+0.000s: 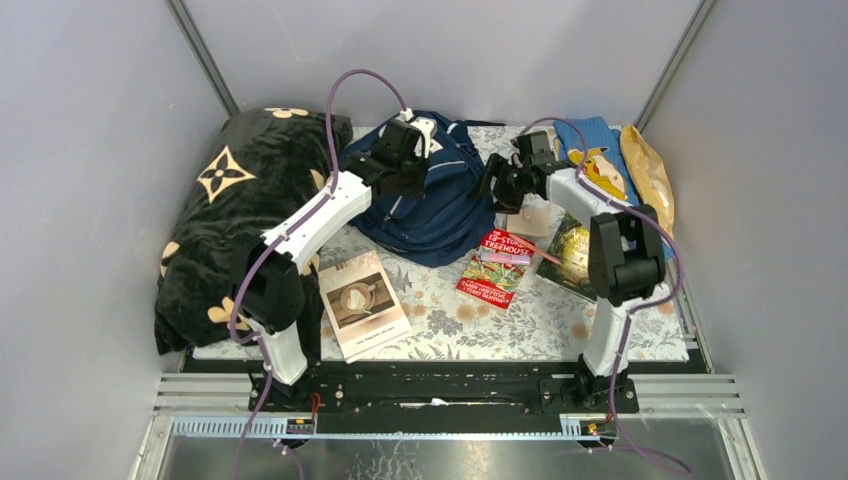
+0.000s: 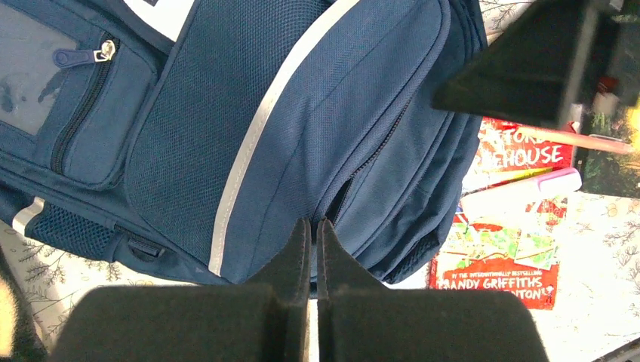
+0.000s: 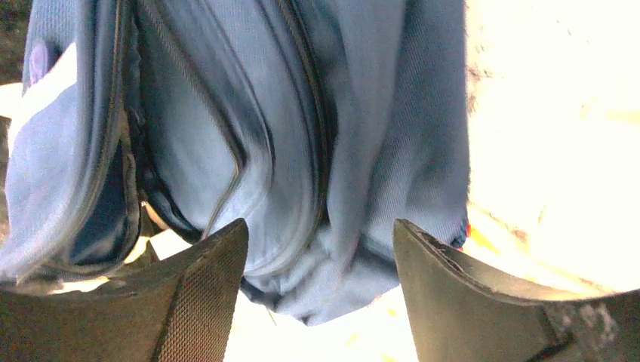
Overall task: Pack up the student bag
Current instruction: Adjust the student bag at the center of the board.
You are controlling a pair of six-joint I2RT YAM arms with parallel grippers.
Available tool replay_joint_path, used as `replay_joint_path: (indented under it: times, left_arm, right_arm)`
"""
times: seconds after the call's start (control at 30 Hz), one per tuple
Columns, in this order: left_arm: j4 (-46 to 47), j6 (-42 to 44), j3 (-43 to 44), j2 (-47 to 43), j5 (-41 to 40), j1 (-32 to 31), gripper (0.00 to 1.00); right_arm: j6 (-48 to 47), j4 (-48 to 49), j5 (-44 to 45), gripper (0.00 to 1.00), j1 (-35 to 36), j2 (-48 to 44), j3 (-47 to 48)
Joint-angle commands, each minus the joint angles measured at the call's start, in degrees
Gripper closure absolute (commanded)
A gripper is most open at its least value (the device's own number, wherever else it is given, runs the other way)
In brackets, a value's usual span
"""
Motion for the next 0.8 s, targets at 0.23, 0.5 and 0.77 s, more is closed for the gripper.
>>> replay_joint_path:
  times: [0.23, 0.5, 0.77]
  left_arm:
    - [3.6, 2.4, 2.4, 0.3, 1.0, -0.3, 1.00]
    - [5.9, 5.3, -1.1, -0.4, 3.7, -0.3, 1.00]
    - [10.2, 7.4, -6.2, -1.8, 5.1, -0.2, 1.00]
  right_arm:
    - [18.5, 31.6, 4.1, 0.23, 2.3, -21.8, -25.2]
    - [31.5, 41.0, -0.1, 0.21, 6.0, -13.4, -19.2]
    - [36.4, 43.9, 0.0, 0.39, 7.4, -4.3, -11.8]
